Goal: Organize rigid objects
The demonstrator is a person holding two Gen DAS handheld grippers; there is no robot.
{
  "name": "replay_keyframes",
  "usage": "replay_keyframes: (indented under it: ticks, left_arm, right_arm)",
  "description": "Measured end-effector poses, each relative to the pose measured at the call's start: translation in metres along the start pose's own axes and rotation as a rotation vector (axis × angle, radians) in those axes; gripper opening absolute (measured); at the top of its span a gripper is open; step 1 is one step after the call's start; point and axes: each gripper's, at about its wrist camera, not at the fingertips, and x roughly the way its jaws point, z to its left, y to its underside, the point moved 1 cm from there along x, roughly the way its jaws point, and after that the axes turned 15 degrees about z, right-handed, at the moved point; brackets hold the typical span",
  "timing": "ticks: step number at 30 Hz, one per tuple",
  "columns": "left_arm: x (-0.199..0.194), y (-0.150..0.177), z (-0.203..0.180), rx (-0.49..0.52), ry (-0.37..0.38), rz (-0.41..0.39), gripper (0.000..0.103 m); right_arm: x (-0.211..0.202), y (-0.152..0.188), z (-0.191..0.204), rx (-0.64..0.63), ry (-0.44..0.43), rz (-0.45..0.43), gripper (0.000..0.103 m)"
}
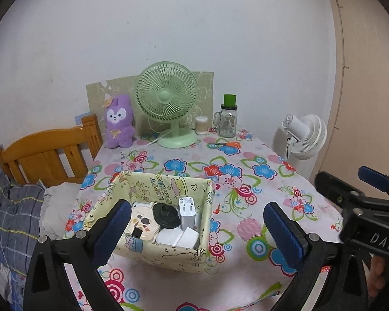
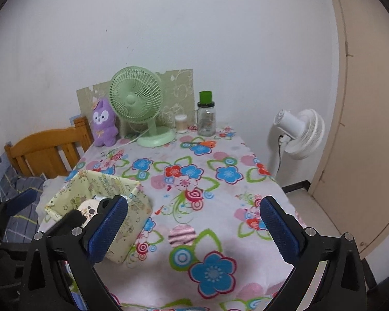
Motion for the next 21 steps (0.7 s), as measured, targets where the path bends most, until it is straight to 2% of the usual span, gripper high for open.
replay_keyframes:
  ticks: [10, 21]
  left_arm:
    - [-0.003, -0.006, 0.002, -0.022, 0.016, -0.001, 0.103]
    - [-0.002, -0.01, -0.003, -0.01, 0.018, 0.001, 0.103]
  right_arm:
    - [-0.008, 0.001, -0.015, 0.006, 0.036, -0.032, 0.103]
    - [-0.006, 0.001, -0.01, -0.027, 0.057, -0.049, 0.103]
